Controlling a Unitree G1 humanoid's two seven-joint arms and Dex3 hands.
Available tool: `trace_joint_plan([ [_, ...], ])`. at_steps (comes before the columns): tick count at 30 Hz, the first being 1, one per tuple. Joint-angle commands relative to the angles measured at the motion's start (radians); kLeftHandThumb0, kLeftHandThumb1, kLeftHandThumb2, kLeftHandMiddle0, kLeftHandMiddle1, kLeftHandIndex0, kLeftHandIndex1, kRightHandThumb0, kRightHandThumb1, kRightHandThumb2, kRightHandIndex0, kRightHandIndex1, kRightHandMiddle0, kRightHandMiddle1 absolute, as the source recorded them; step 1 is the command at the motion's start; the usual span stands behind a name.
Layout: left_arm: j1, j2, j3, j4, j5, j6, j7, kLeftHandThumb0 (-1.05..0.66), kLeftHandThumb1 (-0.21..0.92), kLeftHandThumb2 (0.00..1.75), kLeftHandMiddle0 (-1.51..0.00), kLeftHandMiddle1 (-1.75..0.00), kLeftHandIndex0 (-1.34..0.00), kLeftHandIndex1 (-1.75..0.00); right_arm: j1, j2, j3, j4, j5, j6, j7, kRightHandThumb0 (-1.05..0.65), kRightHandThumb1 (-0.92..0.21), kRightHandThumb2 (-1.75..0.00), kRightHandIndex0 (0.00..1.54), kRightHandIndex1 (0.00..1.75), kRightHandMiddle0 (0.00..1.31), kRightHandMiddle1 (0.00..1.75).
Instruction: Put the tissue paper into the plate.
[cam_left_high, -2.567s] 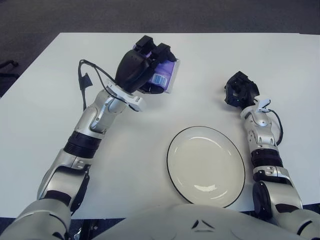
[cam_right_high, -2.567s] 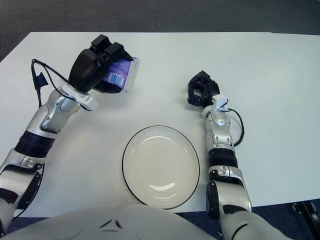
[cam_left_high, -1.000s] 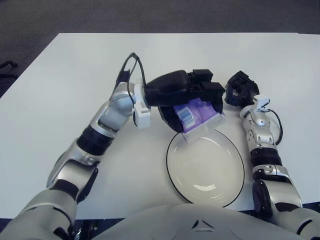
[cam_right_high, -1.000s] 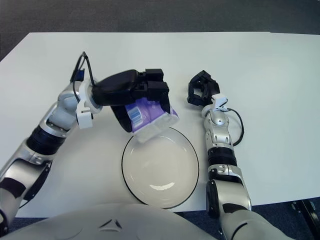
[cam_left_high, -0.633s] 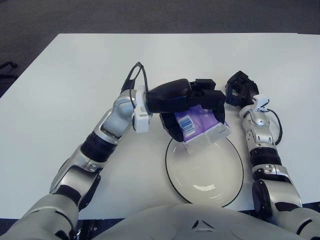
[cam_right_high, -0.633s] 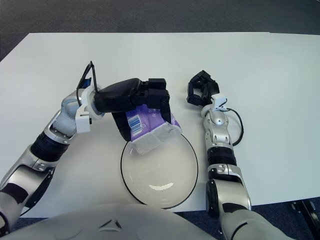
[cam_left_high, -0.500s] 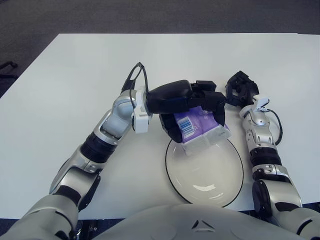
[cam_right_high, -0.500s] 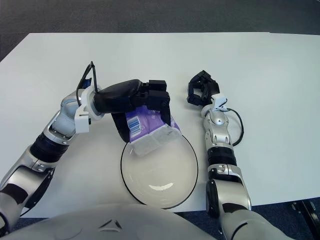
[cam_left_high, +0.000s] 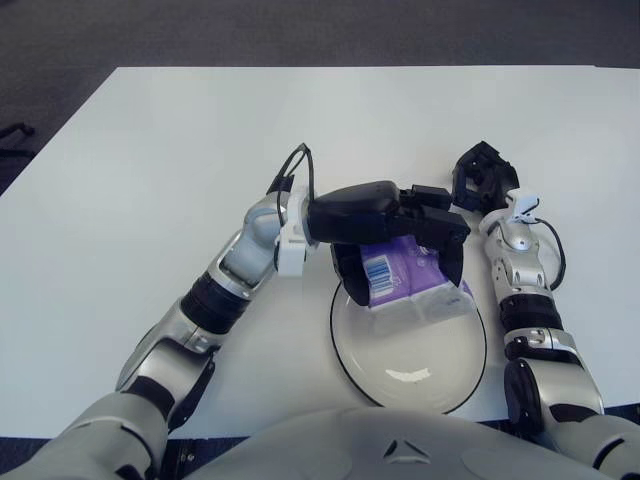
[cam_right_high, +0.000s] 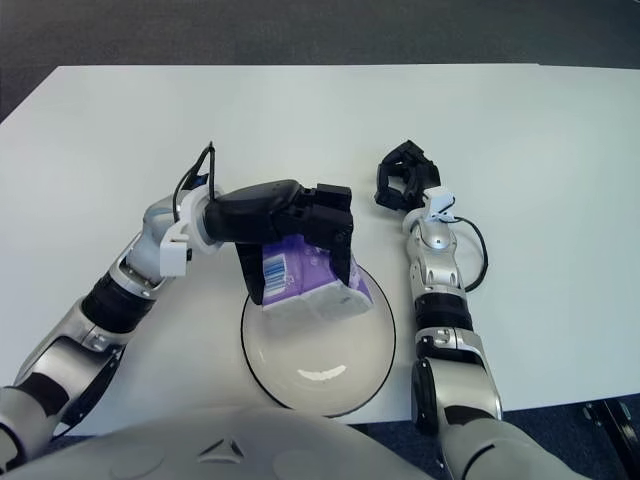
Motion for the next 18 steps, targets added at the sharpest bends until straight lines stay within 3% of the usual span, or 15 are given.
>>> trace_joint_plan([
  [1,-0.027,0.019,0.016,0.003,-0.02,0.016,-0.034,0.0,0.14,1.52,-0.63,-1.75,-0.62,-1.73,0.111,0.046,-0.001,0.092,0.017,0.033,0.014,-0.45,-0.43,-1.18,1.27,1.75,0.53,1.75],
  [18,0.018,0.027,0.024,-0.04,-0.03,0.041,-0.066,-0.01,0.15,1.51,-0.62,-1.75,-0.61,-1.75,0.097,0.043,-0.004,0.118,0.04,0.02,0.075,-0.45,-0.41,-1.2,1.29,1.75,0.54,1.75],
])
